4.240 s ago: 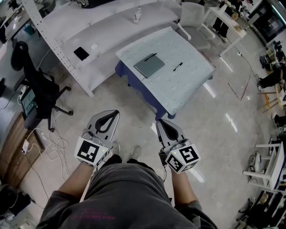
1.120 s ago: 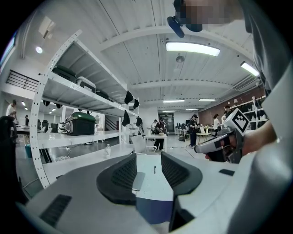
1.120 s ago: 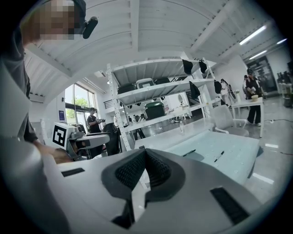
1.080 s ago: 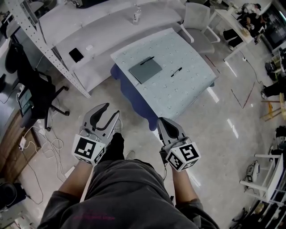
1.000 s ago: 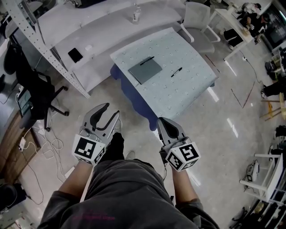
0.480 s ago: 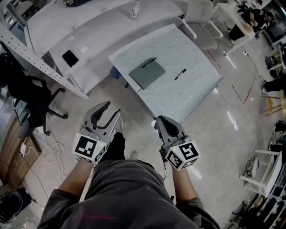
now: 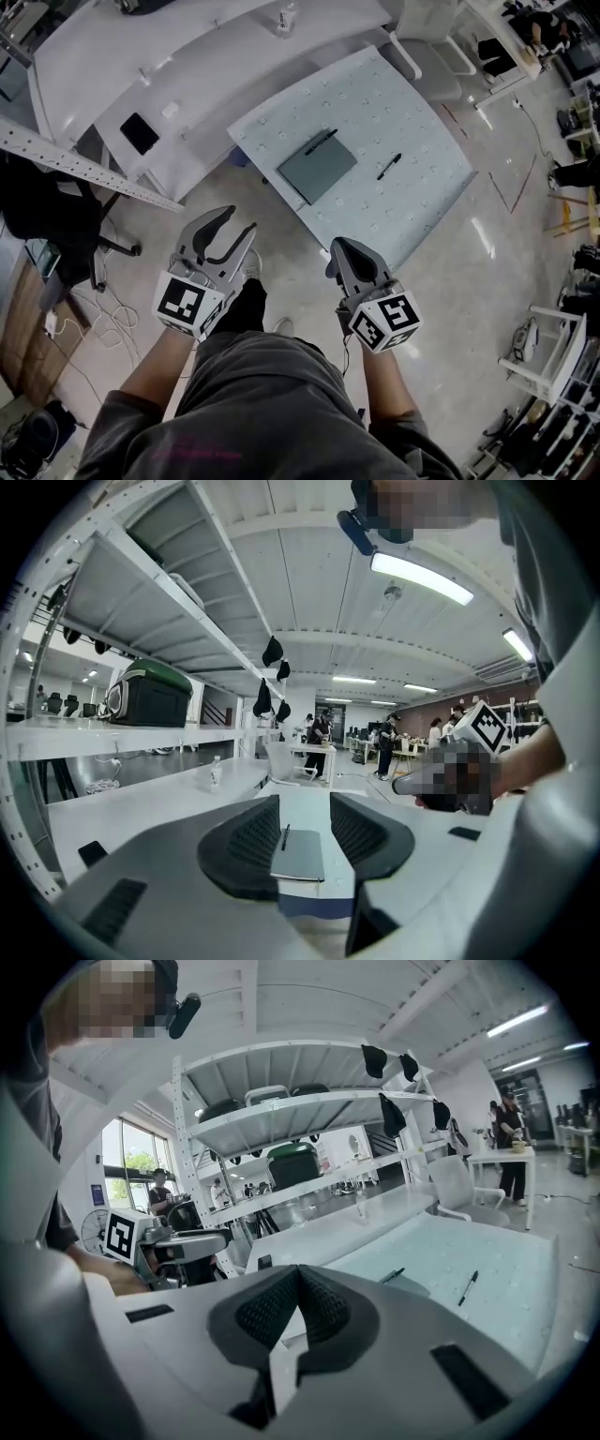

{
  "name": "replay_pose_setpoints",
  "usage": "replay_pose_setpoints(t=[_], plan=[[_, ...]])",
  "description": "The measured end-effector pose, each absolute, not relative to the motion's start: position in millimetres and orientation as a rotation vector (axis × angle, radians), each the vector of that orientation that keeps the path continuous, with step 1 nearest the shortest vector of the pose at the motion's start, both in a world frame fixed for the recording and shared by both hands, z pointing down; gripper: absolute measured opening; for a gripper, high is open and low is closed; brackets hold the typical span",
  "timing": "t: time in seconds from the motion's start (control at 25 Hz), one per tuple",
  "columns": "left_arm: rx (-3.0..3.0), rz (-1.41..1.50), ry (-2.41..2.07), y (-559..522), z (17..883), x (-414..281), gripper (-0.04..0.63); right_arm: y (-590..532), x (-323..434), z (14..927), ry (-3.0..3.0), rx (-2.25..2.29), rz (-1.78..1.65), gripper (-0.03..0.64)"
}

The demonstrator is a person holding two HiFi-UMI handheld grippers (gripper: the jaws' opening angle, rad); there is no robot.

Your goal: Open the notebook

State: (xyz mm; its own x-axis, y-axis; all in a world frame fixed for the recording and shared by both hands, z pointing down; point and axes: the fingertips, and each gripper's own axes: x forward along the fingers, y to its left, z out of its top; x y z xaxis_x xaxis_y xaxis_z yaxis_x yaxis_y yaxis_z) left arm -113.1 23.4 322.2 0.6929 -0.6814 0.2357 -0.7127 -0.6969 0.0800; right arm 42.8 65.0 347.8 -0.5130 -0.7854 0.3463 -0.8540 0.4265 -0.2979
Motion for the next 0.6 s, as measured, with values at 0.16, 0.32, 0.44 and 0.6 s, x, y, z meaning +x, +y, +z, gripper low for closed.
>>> replay_pose_setpoints(t=[0.16,0.32,0.44,0.6], plan=[[2.733,0.284,-1.093,-8,327,-121,0.167,35,34,348,-2.489,1.483,0.68,0.003],[2.74,0.274,-1.055,-42,328,-129,0.167,5,27,348,-2.457,1.517,0.689,0.003],[2.741,0.269,-1.026,-64,332,-134,0.167,-15,23,350,-2.429,1.545,0.694,0.003],[2.741,0.269,-0.994,-85,336,-139,0.167,-35,17,349,-2.41,1.565,0.691,0.003]])
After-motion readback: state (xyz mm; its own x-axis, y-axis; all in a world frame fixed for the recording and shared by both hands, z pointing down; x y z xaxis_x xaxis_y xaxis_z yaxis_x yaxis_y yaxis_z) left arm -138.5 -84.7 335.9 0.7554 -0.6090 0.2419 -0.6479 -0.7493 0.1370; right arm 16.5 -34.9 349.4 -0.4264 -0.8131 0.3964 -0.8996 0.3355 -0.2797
